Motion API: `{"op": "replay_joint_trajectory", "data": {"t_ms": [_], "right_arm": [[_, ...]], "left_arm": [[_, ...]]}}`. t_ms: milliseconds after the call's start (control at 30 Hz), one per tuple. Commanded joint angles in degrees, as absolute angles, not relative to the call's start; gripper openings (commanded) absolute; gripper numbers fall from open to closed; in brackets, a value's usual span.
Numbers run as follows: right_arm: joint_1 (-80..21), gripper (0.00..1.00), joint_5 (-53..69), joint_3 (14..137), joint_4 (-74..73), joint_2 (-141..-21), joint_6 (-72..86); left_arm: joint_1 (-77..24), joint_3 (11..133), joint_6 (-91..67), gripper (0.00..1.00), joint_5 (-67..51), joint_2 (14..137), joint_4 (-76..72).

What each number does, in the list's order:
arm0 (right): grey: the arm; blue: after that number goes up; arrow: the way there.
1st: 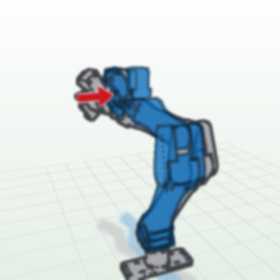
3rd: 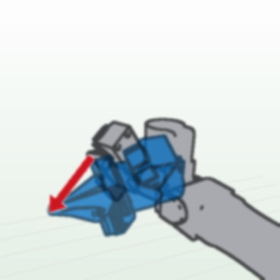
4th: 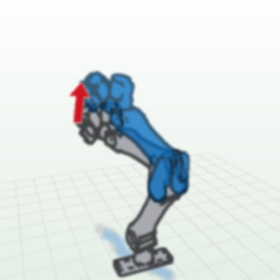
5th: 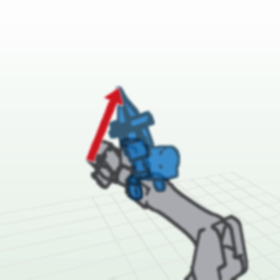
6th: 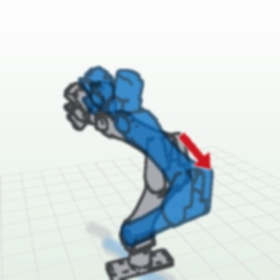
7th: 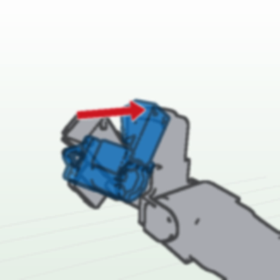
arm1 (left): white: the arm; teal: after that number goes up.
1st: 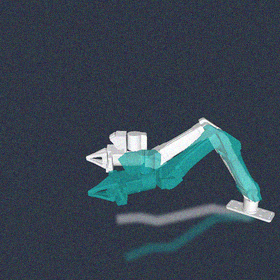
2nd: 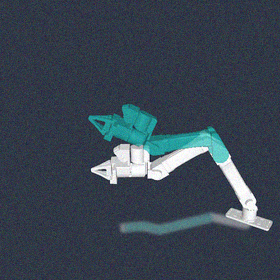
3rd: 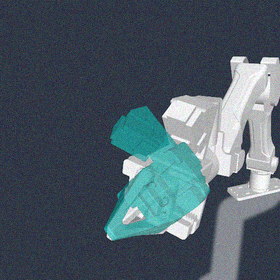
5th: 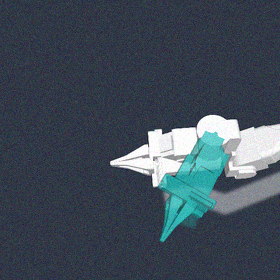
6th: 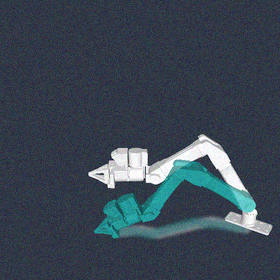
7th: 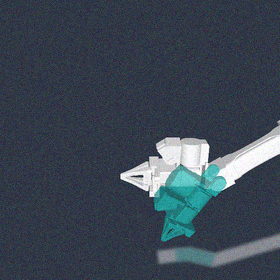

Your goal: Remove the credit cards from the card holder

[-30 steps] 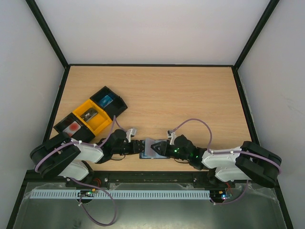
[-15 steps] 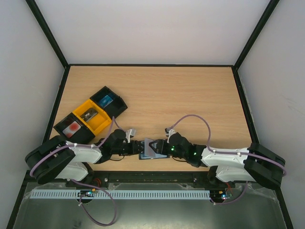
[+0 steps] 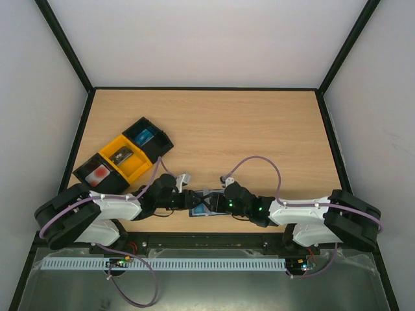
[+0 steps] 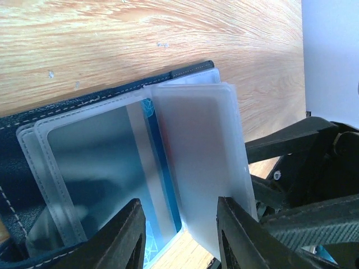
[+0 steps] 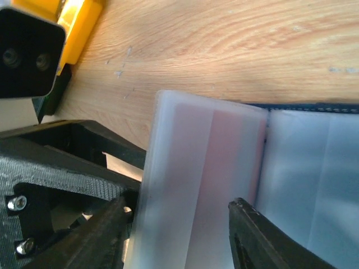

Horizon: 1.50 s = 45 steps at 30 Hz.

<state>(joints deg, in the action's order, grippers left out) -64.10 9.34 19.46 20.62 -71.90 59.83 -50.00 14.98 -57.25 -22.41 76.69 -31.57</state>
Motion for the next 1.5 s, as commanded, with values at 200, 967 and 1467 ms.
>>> {"op": "replay_joint_trajectory", "data": {"t_ms": [200, 967, 1467], "right_arm": [[-64.42, 0.24, 4.67, 18.15, 18.56, -69.22, 59.68], [-64.43, 0.21, 3.75, 16.44, 18.54, -68.11, 60.78], [-64.42, 0.21, 4.44, 16.29, 18.91, -68.41, 60.71]], "left_arm": [[-50.43, 15.88, -56.97, 0.38, -21.38, 78.25, -30.96], [-50.38, 16.75, -56.32, 0.51, -16.73, 70.79, -23.01], [-50.32, 28.23, -52.43, 0.42, -17.05, 77.27, -21.32]]}}
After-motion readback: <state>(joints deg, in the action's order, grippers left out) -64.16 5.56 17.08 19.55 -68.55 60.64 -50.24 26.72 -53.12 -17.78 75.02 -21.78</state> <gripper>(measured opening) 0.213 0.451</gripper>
